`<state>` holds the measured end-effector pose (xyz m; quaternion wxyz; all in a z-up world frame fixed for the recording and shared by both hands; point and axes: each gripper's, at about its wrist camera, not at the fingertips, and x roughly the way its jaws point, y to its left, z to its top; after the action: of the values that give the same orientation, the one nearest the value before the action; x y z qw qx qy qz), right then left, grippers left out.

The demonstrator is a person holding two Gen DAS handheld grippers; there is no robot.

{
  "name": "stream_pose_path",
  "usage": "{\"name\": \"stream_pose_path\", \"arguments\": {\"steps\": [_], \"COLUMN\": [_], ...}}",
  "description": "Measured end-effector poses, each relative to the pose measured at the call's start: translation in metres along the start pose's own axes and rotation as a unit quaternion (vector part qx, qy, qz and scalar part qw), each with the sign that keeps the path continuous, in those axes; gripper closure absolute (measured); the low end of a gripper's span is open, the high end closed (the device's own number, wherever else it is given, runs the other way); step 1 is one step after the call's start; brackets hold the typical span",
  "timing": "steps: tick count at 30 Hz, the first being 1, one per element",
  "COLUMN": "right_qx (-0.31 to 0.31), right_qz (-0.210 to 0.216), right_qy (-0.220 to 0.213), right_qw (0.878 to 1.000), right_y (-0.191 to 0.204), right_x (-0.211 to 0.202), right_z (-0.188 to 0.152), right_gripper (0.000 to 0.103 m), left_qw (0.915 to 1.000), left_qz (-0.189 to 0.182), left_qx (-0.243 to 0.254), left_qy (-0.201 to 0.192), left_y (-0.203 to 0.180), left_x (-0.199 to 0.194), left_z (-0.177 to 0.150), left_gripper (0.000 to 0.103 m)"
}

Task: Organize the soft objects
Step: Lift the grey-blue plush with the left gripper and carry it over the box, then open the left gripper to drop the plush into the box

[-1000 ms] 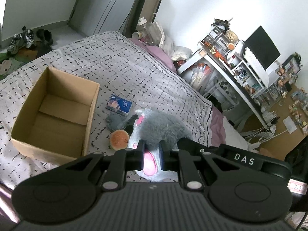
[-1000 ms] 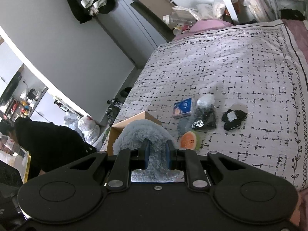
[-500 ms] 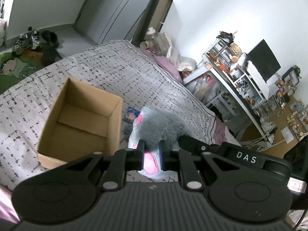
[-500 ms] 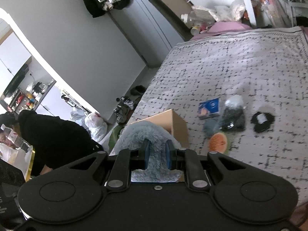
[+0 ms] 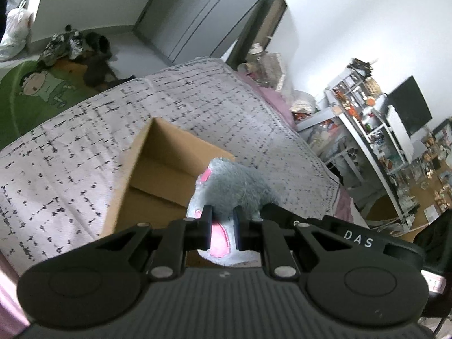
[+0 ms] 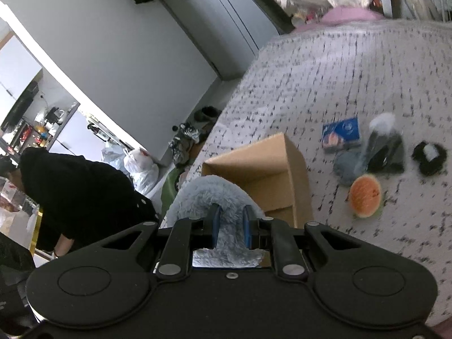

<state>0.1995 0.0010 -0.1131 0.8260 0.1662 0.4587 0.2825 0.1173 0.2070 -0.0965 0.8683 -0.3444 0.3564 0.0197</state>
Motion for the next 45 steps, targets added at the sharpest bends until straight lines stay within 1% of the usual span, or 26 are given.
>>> {"name": "stream_pose_path", "arguments": {"steps": [5, 12, 15, 17, 18, 19, 20, 21, 24, 25, 26, 27, 29, 32, 35, 37, 38, 39, 42, 45], "right_qx": [0.011, 0.029, 0.042, 0.041, 0.039, 0.038, 0.039, 0.039, 0.042, 0.04, 0.035, 0.03, 0.026, 0.025, 0.001, -0.019, -0.026, -0.03, -0.038, -0.035], "right_qz": [-0.008, -0.009, -0.013, -0.02, -0.023, -0.023, -0.021, -0.021, -0.006, -0.008, -0.013, -0.016, -0.02, -0.021, -0.033, -0.037, -0.038, -0.038, -0.045, -0.051], "right_qy": [0.014, 0.036, 0.049, 0.054, 0.055, 0.056, 0.054, 0.048, 0.04, 0.038, 0.031, 0.024, 0.012, 0.0, -0.007, -0.012, -0.016, -0.019, -0.029, -0.042], "right_qw": [1.0, 0.999, 0.998, 0.998, 0.997, 0.997, 0.998, 0.998, 0.998, 0.998, 0.999, 0.999, 0.999, 0.999, 0.999, 0.999, 0.999, 0.999, 0.998, 0.997], "right_y": [-0.004, -0.017, -0.024, -0.027, -0.028, -0.029, -0.032, -0.034, -0.039, -0.039, -0.04, -0.04, -0.043, -0.048, -0.049, -0.049, -0.05, -0.052, -0.062, -0.074], "right_x": [0.02, 0.043, 0.051, 0.053, 0.052, 0.051, 0.048, 0.043, 0.029, 0.024, 0.019, 0.015, 0.002, -0.015, -0.031, -0.043, -0.05, -0.056, -0.073, -0.087], "right_z": [-0.006, -0.01, -0.012, -0.014, -0.014, -0.013, -0.013, -0.012, -0.008, -0.008, -0.007, -0.005, -0.001, 0.008, 0.018, 0.025, 0.028, 0.031, 0.037, 0.043], "right_gripper": [0.086, 0.085, 0.077, 0.077, 0.075, 0.072, 0.061, 0.053, 0.05, 0.046, 0.037, 0.033, 0.026, 0.021, 0.013, 0.012, 0.011, 0.009, 0.007, 0.005], "left_qw": [0.9997, 0.9986, 0.9978, 0.9967, 0.9963, 0.9958, 0.9953, 0.9949, 0.9938, 0.9939, 0.994, 0.9938, 0.9933, 0.9922, 0.9913, 0.9913, 0.9913, 0.9912, 0.9905, 0.9888], "left_qz": [0.011, 0.027, 0.037, 0.047, 0.055, 0.063, 0.069, 0.074, 0.089, 0.091, 0.093, 0.097, 0.107, 0.118, 0.123, 0.12, 0.118, 0.118, 0.113, 0.117], "left_qx": [-0.008, -0.009, -0.009, -0.006, -0.002, 0.004, 0.007, 0.006, 0.001, -0.001, -0.001, 0.0, 0.007, 0.023, 0.036, 0.043, 0.047, 0.051, 0.075, 0.092], "left_qy": [0.019, 0.043, 0.055, 0.065, 0.066, 0.067, 0.067, 0.069, 0.067, 0.063, 0.058, 0.053, 0.044, 0.033, 0.029, 0.031, 0.033, 0.034, 0.022, 0.008], "left_y": [0.02, 0.033, 0.036, 0.035, 0.034, 0.031, 0.029, 0.028, 0.022, 0.02, 0.016, 0.011, 0.002, -0.014, -0.031, -0.042, -0.047, -0.053, -0.072, -0.09], "left_x": [0.015, 0.037, 0.044, 0.049, 0.05, 0.051, 0.051, 0.051, 0.05, 0.048, 0.046, 0.044, 0.041, 0.036, 0.033, 0.031, 0.03, 0.03, 0.028, 0.026], "left_z": [0.003, 0.004, 0.004, 0.003, 0.003, 0.003, 0.003, 0.004, 0.006, 0.006, 0.007, 0.007, 0.007, 0.007, 0.006, 0.005, 0.004, 0.003, -0.002, -0.007], "left_gripper": [0.089, 0.089, 0.088, 0.088, 0.088, 0.085, 0.084, 0.084, 0.083, 0.078, 0.072, 0.069, 0.056, 0.051, 0.049, 0.047, 0.043, 0.042, 0.039, 0.034]}}
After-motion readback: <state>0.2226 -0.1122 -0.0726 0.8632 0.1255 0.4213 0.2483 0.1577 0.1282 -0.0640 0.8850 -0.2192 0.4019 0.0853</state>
